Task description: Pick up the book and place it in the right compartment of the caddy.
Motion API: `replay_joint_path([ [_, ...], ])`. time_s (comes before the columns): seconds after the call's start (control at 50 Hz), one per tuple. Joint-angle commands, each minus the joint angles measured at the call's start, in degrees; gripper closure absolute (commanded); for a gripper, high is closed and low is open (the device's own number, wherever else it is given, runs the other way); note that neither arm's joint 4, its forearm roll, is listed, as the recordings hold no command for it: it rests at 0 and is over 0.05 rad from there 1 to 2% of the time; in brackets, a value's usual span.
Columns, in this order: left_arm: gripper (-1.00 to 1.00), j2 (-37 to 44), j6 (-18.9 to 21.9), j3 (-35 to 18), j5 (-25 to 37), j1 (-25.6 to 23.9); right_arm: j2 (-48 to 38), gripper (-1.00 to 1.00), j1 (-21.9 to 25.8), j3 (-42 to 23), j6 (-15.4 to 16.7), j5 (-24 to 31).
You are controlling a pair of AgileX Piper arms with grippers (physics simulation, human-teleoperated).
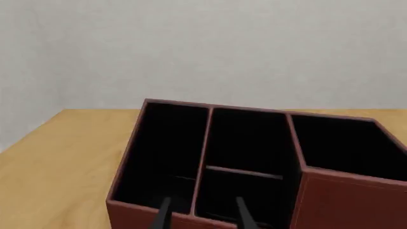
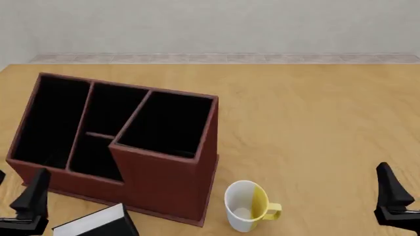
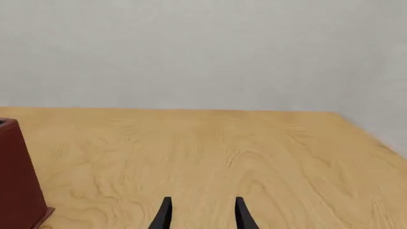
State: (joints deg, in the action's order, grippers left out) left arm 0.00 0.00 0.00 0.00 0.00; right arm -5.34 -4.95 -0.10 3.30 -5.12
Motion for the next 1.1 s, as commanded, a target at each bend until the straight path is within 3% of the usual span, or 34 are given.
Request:
replay_joint_path([
  [0.02,-1.00,0.00,0.00,0.00,0.00,0.00,0.96,-1.00,5.17,-1.04,-1.84,2.41],
  [0.2,-1.00,0.00,0.00,0.00,0.00,0.00,5.02,-1.00,4.97,-7.21,-0.15,11.38],
  [0.54,-1.00,0.00,0.00,0.00,0.00,0.00,4.86,-1.00,9.67,-15.96,3.97,18.23],
  [0.56,-1.00,0.00,0.00,0.00,0.00,0.00,4.38,-1.00,10.23,-16.30,4.46,18.16],
  [0.58,-1.00,0.00,0.00,0.00,0.00,0.00,3.52,-1.00,11.36,-16.21,7.93,17.86],
  [0.6,-1.00,0.00,0.00,0.00,0.00,0.00,2.48,-1.00,12.83,-16.48,8.87,17.60],
  [0.66,-1.00,0.00,0.00,0.00,0.00,0.00,-0.09,-1.00,15.02,-17.35,7.68,17.01],
  [0.68,-1.00,0.00,0.00,0.00,0.00,0.00,-4.49,-1.00,19.03,-16.86,8.22,14.11],
  [0.76,-1.00,0.00,0.00,0.00,0.00,0.00,-7.86,-1.00,21.00,-17.25,8.03,12.01],
  [0.84,-1.00,0.00,0.00,0.00,0.00,0.00,-12.96,-1.00,26.19,-19.17,11.46,10.06],
  [0.98,-1.00,0.00,0.00,0.00,0.00,0.00,-16.59,-1.00,30.47,-24.14,12.16,10.82],
  [1.04,-1.00,0.00,0.00,0.00,0.00,0.00,-18.84,-1.00,32.45,-25.34,13.91,10.21],
  [1.1,-1.00,0.00,0.00,0.00,0.00,0.00,-20.69,-1.00,33.97,-26.77,13.33,10.05],
])
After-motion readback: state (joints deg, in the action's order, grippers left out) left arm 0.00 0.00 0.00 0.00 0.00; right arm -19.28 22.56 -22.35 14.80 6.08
